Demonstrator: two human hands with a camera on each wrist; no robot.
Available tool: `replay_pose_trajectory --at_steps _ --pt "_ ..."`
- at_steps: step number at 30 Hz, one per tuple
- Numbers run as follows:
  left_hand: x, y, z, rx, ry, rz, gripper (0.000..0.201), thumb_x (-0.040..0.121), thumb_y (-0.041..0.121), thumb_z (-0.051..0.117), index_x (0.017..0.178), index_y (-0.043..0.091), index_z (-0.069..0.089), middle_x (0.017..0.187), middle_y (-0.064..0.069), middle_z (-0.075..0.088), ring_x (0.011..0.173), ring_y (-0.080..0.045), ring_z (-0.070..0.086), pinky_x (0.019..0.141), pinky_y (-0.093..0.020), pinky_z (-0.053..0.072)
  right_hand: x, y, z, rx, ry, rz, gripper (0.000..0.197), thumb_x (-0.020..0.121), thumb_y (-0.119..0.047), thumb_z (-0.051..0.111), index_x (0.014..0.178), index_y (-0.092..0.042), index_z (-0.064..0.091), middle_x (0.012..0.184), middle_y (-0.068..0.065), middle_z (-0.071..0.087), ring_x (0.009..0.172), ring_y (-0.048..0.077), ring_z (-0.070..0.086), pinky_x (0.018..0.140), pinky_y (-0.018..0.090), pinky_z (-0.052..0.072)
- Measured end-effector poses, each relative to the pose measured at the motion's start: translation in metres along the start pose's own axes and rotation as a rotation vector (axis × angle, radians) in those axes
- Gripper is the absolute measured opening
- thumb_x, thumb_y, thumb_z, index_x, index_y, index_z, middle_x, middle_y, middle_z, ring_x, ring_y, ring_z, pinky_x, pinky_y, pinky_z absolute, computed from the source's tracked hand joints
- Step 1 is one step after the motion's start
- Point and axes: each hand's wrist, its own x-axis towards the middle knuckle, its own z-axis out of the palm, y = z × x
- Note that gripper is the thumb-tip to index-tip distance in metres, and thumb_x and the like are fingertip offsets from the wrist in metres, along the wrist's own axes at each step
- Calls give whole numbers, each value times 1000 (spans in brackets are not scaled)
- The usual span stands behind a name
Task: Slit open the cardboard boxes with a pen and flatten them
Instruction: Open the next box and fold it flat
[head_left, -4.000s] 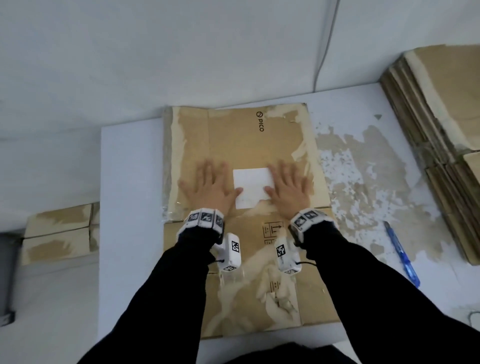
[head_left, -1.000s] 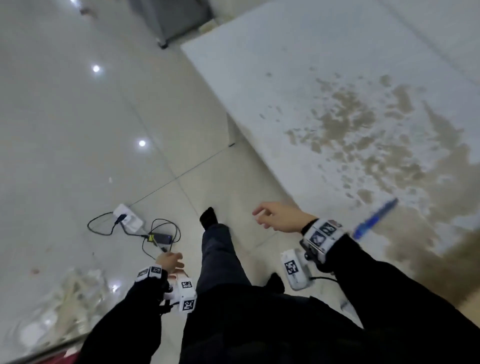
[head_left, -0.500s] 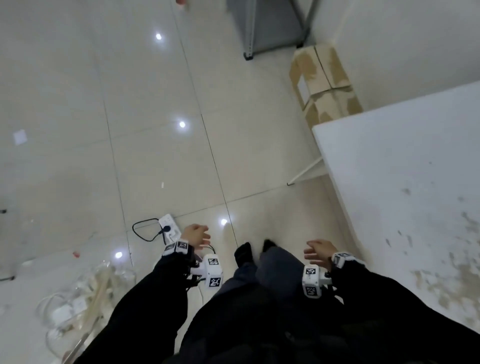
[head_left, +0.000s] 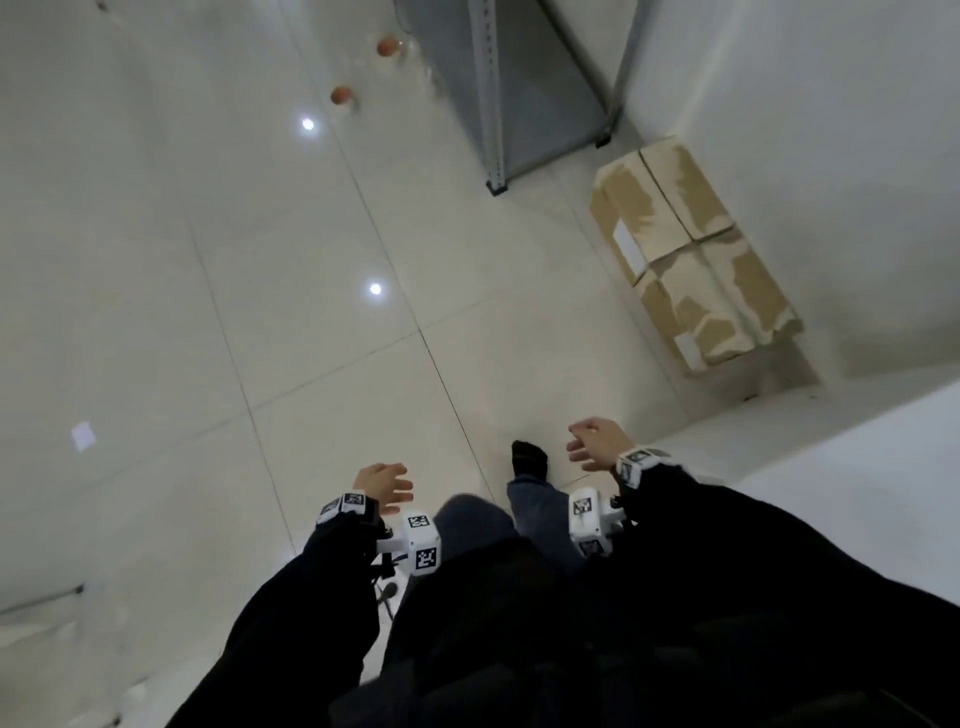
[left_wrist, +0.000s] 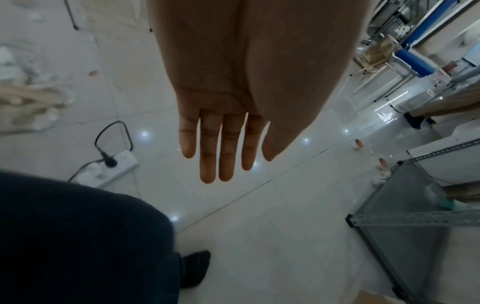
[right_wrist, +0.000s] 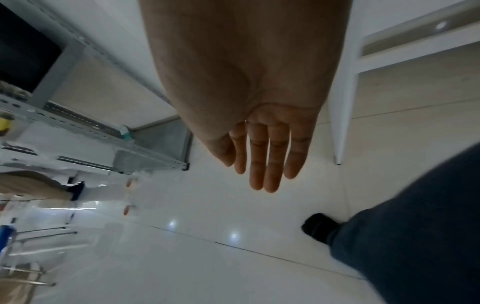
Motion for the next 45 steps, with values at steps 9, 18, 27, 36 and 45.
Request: replay_pose_trajectory --at_steps 9,18,27,36,45 --pt "94 202 -18 316 -27 54 14 98 14 47 102 3 54 75 -9 59 65 -22 56 62 -27 36 74 -122 -26 157 40 23 9 98 -12 42 103 -11 50 71 6 53 55 15 50 49 22 36" --pt "141 401 126 748 -199 325 12 97 10 45 101 3 54 69 -8 57 50 -16 56 52 -25 31 129 -100 -129 507 355 250 25 99 -11 41 119 -1 52 71 8 55 59 18 52 52 24 39" --pt "208 472 401 1076 -503 549 17 97 16 51 82 11 56 79 -12 59 70 -25 55 62 -25 40 262 -16 -196 635 528 426 23 97 -20 49 116 -8 56 114 17 59 100 31 57 85 33 42" --pt "322 467 639 1132 -621 663 37 95 36 53 123 12 56 130 -13 55 112 -26 53 93 -34 41 446 40 -331 805 994 379 58 94 -40 52 136 -3 39 138 16 45 126 29 44 100 31 34" --pt "378 423 710 1234 -252 908 46 96 31 48 131 2 44 132 -19 49 118 -36 48 87 -34 38 541 87 -354 831 997 420 64 97 -50 39 135 1 43 139 21 45 126 32 44 101 31 31"
